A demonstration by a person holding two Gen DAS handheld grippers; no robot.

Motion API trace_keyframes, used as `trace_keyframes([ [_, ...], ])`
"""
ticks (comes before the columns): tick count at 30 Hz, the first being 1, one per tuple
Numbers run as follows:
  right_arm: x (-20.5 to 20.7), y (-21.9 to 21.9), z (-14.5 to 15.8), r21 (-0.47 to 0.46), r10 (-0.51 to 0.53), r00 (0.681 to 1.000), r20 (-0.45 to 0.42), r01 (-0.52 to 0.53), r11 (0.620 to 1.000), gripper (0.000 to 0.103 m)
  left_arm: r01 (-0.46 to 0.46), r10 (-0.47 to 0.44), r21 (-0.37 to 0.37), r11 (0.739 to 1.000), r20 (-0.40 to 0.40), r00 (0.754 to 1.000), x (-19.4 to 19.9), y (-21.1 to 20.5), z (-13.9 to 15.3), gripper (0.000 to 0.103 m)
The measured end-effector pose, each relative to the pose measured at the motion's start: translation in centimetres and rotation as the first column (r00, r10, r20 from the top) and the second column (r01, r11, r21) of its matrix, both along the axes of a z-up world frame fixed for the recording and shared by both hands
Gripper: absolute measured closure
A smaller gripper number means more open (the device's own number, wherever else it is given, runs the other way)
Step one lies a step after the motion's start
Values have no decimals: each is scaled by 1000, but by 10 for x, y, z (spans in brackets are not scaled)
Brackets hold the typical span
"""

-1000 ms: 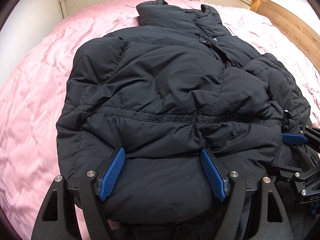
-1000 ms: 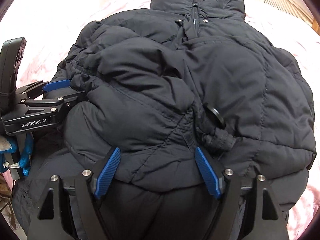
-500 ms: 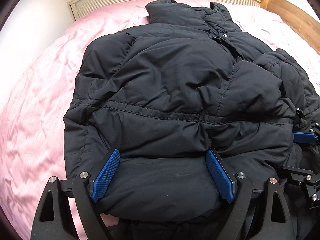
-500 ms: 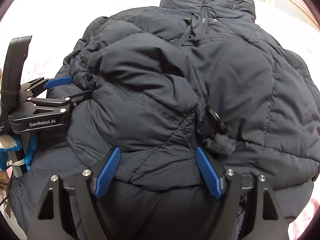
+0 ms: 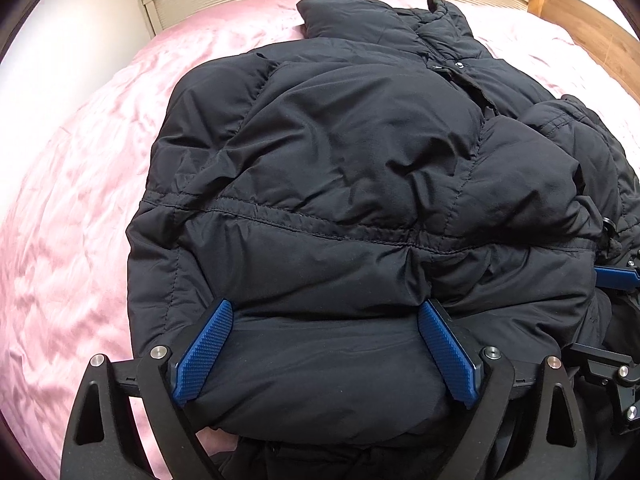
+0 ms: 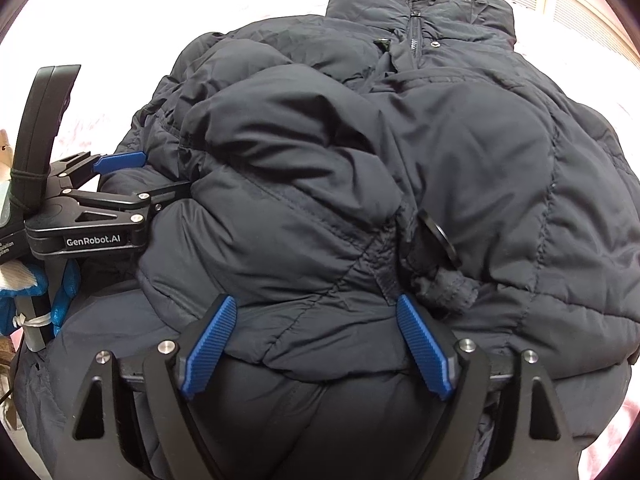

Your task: Fold large clothes

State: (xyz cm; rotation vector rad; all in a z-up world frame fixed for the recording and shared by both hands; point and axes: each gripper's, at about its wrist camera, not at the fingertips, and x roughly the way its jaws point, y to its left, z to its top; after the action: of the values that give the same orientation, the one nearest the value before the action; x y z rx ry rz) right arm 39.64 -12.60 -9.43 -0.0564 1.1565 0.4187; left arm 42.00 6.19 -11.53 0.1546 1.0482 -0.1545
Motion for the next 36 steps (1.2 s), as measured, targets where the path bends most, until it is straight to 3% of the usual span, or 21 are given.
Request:
trace_keyframes([
  [6,1,4,-2,17,14,1000,-1,-14,1000,9,-8,8,-15,1000,-7,1000,3,3,-3,6],
  [12,6,7,4,24,41,999,-36,-41,999,8,-3,0,-36,999,-64,998,9,7,3,6],
  [17,11,-16,37,101,95,993,-74,-88,991,8,-23,11,-132,991,-91,996,9,31,39,6],
  [21,35,-69,76,116,32,999,-36,-28,993,8,-49,41,-166,985,-50,998,25,55,76,6],
  [28,146,-159,111,121,-180,979,92,169,978,8,-72,73,-275,959,-6,997,138,63,115,6],
  [36,301,-195,100,246,-286,953,100,255,935,8,-55,25,-401,914,-81,996,283,36,93,6],
])
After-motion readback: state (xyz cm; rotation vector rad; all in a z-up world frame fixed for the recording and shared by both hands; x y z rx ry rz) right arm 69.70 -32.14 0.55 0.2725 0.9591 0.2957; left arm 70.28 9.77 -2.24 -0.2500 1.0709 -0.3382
